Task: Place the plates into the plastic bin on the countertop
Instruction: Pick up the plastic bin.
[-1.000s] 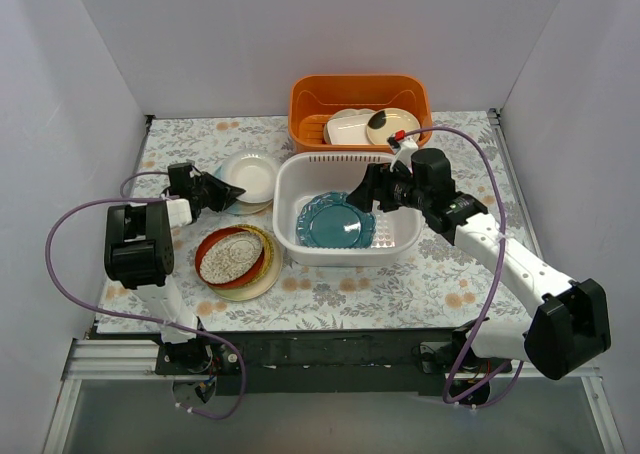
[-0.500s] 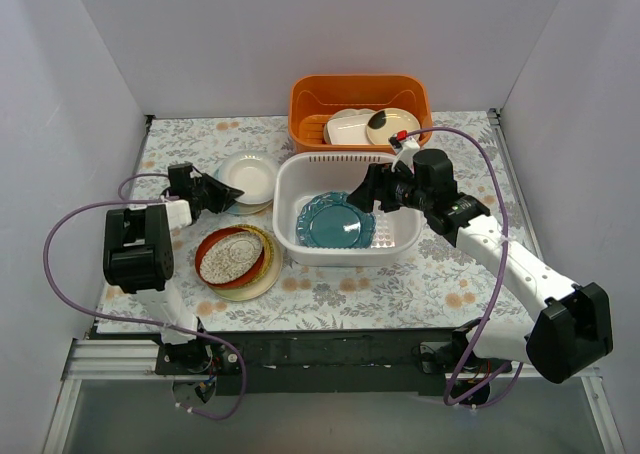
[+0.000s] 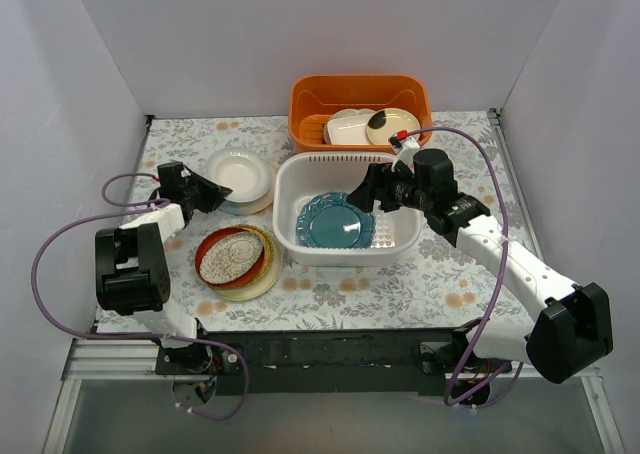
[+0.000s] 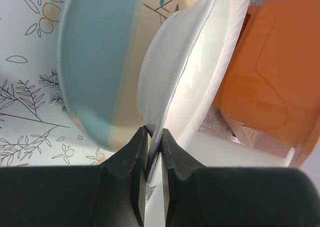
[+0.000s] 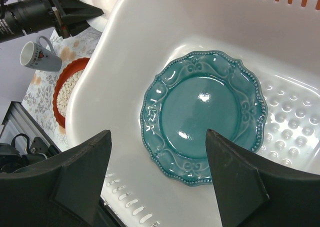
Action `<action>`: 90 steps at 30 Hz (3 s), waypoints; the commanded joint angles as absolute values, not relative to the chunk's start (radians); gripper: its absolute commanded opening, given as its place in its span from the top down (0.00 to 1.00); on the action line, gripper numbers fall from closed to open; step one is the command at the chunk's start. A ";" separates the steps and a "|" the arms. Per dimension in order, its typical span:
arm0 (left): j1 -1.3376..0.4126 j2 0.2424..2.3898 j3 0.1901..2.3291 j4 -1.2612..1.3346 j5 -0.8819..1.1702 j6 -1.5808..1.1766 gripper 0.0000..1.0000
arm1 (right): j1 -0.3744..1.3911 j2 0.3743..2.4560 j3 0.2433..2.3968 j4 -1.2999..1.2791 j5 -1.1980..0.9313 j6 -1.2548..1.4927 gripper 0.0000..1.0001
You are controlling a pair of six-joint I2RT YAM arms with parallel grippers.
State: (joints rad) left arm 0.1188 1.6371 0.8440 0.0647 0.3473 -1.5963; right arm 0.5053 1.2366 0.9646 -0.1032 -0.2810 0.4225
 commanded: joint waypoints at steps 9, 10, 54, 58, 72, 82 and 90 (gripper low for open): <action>0.143 1.414 0.888 0.078 0.380 -1.583 1.00 | 0.508 1.203 0.959 -0.071 -0.291 0.423 0.17; 0.144 1.396 0.891 0.065 0.376 -1.580 1.00 | 0.508 1.201 0.959 -0.071 -0.290 0.423 0.17; 0.133 1.160 1.026 -0.112 0.657 -1.376 1.00 | 0.508 1.143 0.905 -0.041 -0.281 0.428 0.02; 0.123 1.157 1.045 -0.143 0.667 -1.353 1.00 | 0.508 1.149 0.908 -0.032 -0.284 0.433 0.02; -0.018 1.173 1.094 -0.216 0.611 -1.296 1.00 | 0.509 1.140 0.900 -0.025 -0.285 0.442 0.02; -0.152 1.216 1.109 -0.249 0.506 -1.273 1.00 | 0.508 1.108 0.882 -0.035 -0.267 0.440 0.02; -0.235 1.270 1.140 -0.247 0.480 -1.264 1.00 | 0.509 1.072 0.876 -0.064 -0.232 0.433 0.02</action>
